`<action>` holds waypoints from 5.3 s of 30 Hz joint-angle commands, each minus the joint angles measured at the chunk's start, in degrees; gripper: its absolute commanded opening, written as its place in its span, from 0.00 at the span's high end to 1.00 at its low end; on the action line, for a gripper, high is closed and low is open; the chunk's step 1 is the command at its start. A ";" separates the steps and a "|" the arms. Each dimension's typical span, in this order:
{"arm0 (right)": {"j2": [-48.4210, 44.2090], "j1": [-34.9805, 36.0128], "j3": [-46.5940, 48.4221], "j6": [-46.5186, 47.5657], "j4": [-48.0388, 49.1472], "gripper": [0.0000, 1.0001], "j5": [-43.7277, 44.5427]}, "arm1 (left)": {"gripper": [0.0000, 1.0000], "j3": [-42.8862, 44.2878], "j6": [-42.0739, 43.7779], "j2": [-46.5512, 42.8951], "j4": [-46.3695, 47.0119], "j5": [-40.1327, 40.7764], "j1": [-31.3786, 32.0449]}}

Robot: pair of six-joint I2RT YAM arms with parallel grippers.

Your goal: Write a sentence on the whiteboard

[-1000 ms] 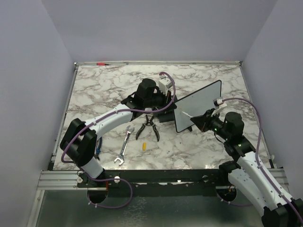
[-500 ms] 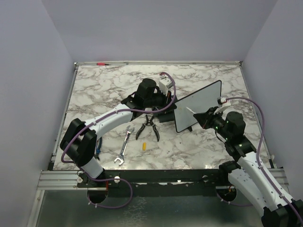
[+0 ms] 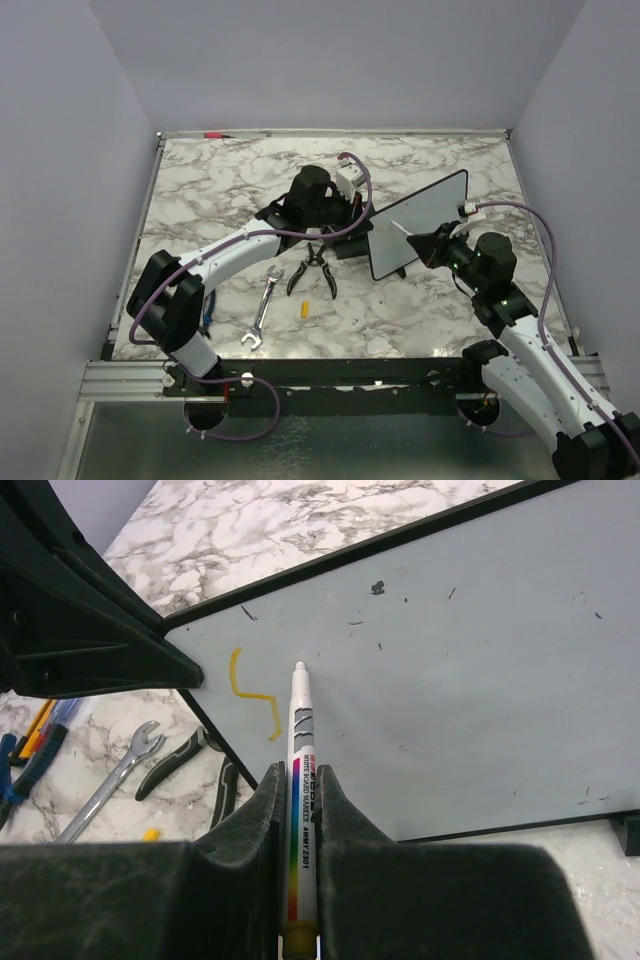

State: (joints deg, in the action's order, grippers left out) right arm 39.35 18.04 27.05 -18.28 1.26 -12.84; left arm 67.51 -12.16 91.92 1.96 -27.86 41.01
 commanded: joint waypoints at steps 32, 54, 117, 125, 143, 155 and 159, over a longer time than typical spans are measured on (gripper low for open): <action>1.59 0.24 1.17 -0.01 -3.79 0.99 6.62 | 1.00 1.93 0.92 0.18 -1.87 -3.08 0.71; -4.49 0.24 2.48 1.05 -0.51 0.99 -2.83 | 1.00 2.02 0.87 -0.13 -1.87 -3.08 1.06; -8.05 0.24 1.39 -0.76 -6.76 0.99 5.80 | 1.00 2.10 1.05 -0.52 -1.87 -3.08 1.29; -5.24 0.24 1.68 -0.40 -1.84 0.99 5.08 | 1.00 2.02 1.13 -0.54 -1.87 -3.08 1.35; -1.22 0.24 1.79 -1.00 -1.12 0.99 10.28 | 1.00 2.19 1.22 -0.42 -3.07 -3.17 1.48; 0.54 0.16 1.03 -0.28 -4.04 0.99 8.18 | 1.00 2.25 1.24 -0.55 -3.11 -3.13 1.61; 0.64 0.20 0.15 -0.23 -5.56 0.99 8.29 | 1.00 2.28 1.18 -0.52 -3.12 -3.09 1.55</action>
State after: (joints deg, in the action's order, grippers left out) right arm 39.38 18.37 27.70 -19.27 -0.67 -3.81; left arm 68.47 -11.57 91.94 0.12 -28.23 41.47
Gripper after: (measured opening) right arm 0.101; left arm 0.046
